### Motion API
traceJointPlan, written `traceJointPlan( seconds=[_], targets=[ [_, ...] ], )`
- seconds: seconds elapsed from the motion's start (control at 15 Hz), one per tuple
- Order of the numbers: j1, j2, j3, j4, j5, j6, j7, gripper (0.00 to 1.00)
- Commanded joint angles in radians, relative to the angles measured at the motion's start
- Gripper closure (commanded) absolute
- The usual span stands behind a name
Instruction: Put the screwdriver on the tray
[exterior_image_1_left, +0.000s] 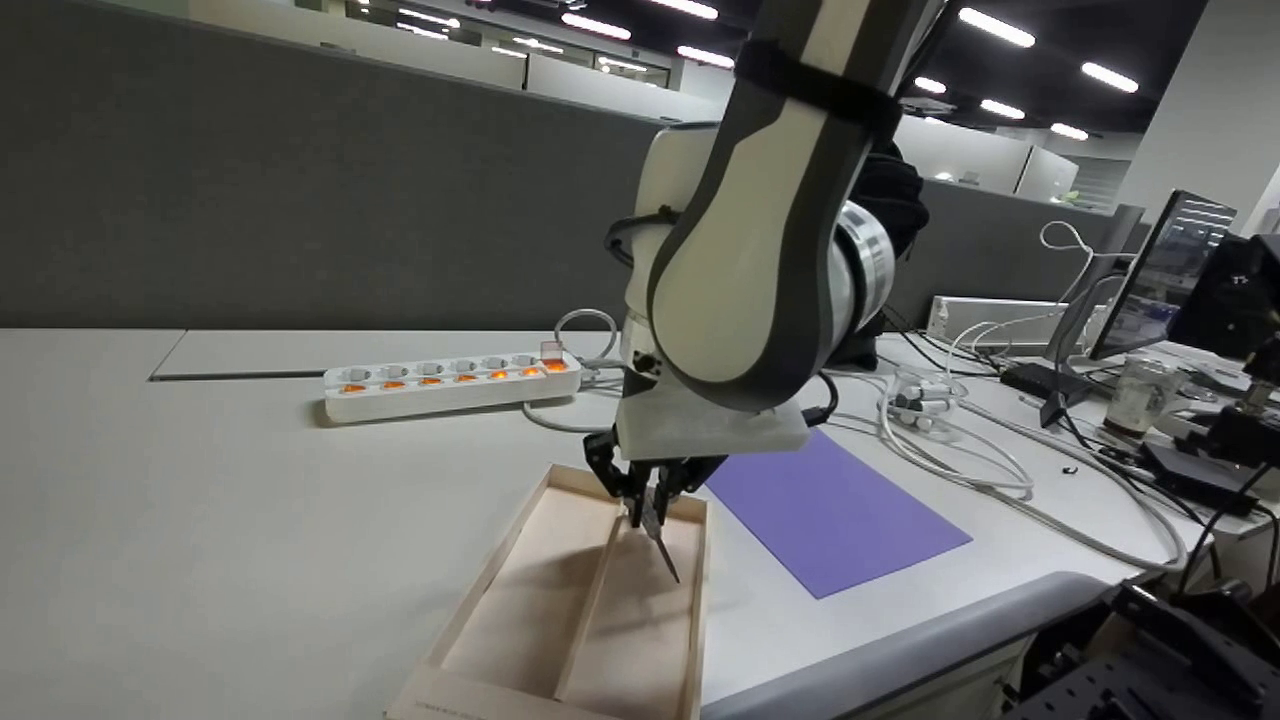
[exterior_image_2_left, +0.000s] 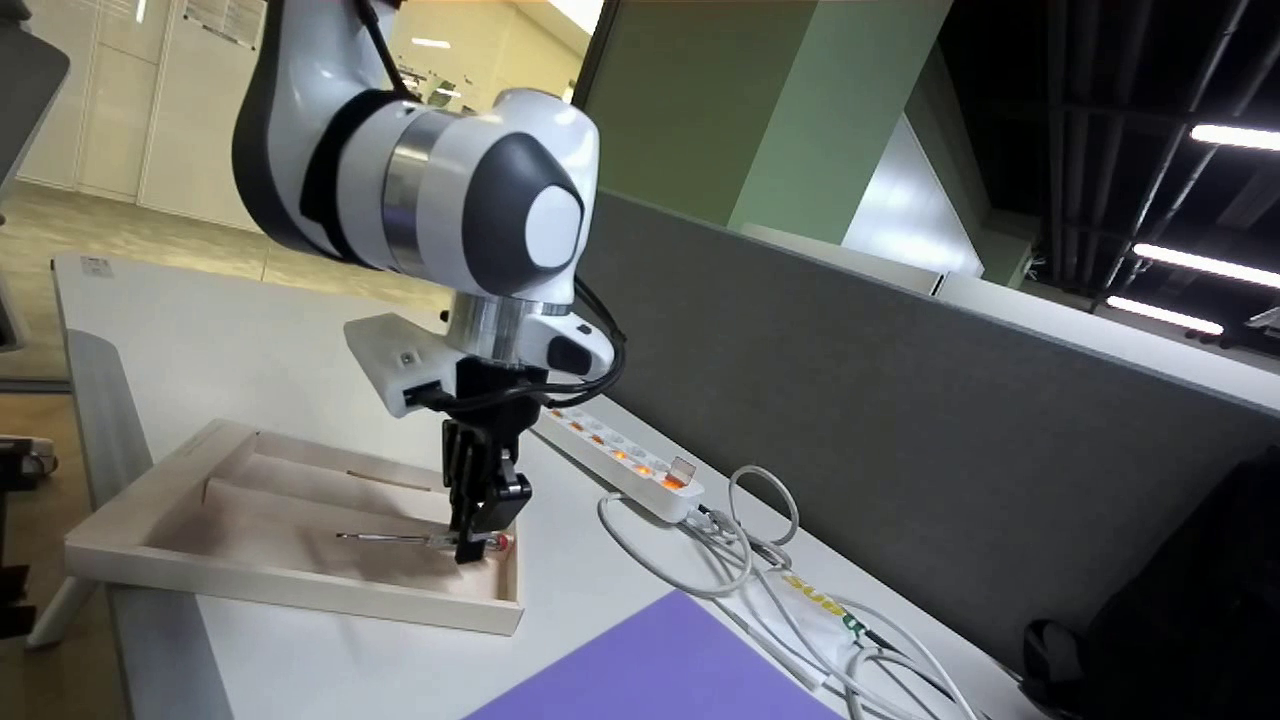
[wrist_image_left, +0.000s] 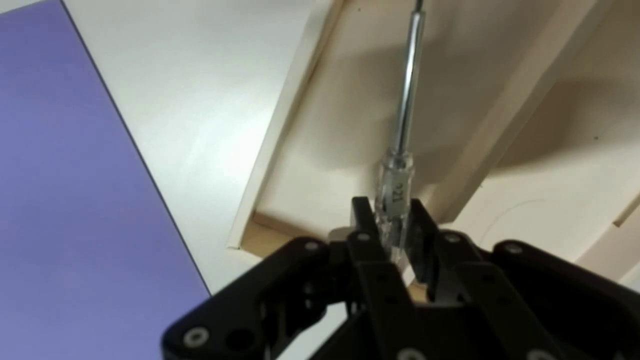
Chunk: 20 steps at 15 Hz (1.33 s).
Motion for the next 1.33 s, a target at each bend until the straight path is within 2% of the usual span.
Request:
traceJointPlan(
  seconds=[0.0,0.2,0.53,0.67,0.73,0.93,1.27],
  targets=[
    [0.066,0.017,-0.042,-0.008,0.084,0.007,0.014,0.95],
    [0.109,0.028,-0.071,-0.009,0.146,0.019,0.015,0.95],
    [0.291,0.063,-0.253,-0.014,0.201,0.118,-0.004,0.95],
    [0.318,0.073,-0.275,-0.011,0.264,0.102,-0.036,0.95],
    [0.322,0.075,-0.275,-0.01,0.291,0.079,-0.048,0.6],
    [0.307,0.071,-0.256,-0.004,0.335,0.01,-0.077,0.42],
    [0.289,0.058,-0.255,0.003,0.326,-0.072,-0.077,0.08]
  ],
)
